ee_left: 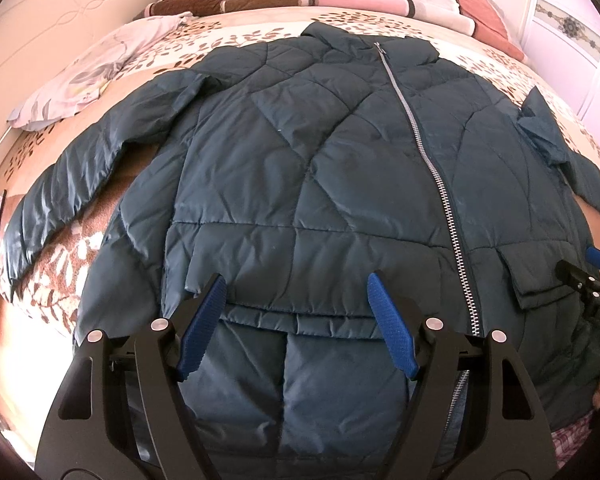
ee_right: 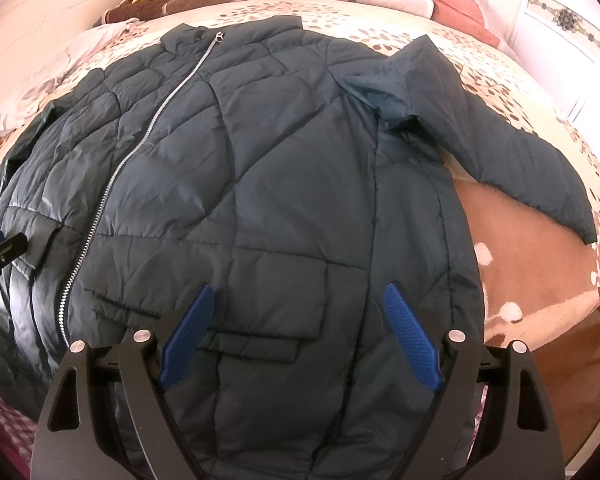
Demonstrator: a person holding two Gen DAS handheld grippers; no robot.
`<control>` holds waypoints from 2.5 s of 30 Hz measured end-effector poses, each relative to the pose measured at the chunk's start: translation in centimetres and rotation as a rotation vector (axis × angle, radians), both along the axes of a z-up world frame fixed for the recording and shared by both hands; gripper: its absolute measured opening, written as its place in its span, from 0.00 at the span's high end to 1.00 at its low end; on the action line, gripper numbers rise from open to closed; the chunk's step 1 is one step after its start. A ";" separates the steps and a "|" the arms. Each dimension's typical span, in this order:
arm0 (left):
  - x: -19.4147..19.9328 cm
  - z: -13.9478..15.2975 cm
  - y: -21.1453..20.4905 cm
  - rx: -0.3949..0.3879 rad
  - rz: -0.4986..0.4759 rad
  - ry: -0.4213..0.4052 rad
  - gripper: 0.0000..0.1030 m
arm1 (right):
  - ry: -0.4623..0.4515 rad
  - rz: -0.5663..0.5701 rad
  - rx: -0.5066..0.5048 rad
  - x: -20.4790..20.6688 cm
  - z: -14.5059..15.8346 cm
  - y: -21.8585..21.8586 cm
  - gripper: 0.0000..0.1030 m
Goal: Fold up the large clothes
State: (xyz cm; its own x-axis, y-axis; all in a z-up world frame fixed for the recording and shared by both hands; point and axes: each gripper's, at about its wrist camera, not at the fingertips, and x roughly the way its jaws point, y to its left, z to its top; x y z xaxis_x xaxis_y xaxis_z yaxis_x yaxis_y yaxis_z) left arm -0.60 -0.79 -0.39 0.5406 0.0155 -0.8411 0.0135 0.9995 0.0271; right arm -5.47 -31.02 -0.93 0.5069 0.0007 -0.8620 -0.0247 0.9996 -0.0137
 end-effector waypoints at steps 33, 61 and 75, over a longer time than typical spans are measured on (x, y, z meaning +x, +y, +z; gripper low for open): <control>1.4 1.0 -0.8 0.099 -0.015 0.004 0.25 | -0.083 -0.382 0.109 2.9 3.0 -14.6 0.19; 4.2 2.9 -2.8 0.142 -0.025 0.014 0.24 | -0.077 -0.769 0.401 6.6 -1.4 -31.7 0.20; 4.0 2.4 -0.8 0.100 0.028 0.025 0.24 | -0.279 -0.822 0.696 5.3 -0.1 -35.5 0.91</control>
State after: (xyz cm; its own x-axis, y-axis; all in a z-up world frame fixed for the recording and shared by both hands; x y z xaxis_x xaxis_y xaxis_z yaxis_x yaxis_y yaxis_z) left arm 3.38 -1.63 1.98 0.5177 0.1147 -0.8478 -0.0122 0.9919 0.1267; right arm -0.18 -66.50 -1.07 0.7511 0.0147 -0.6600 0.5656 0.5015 0.6547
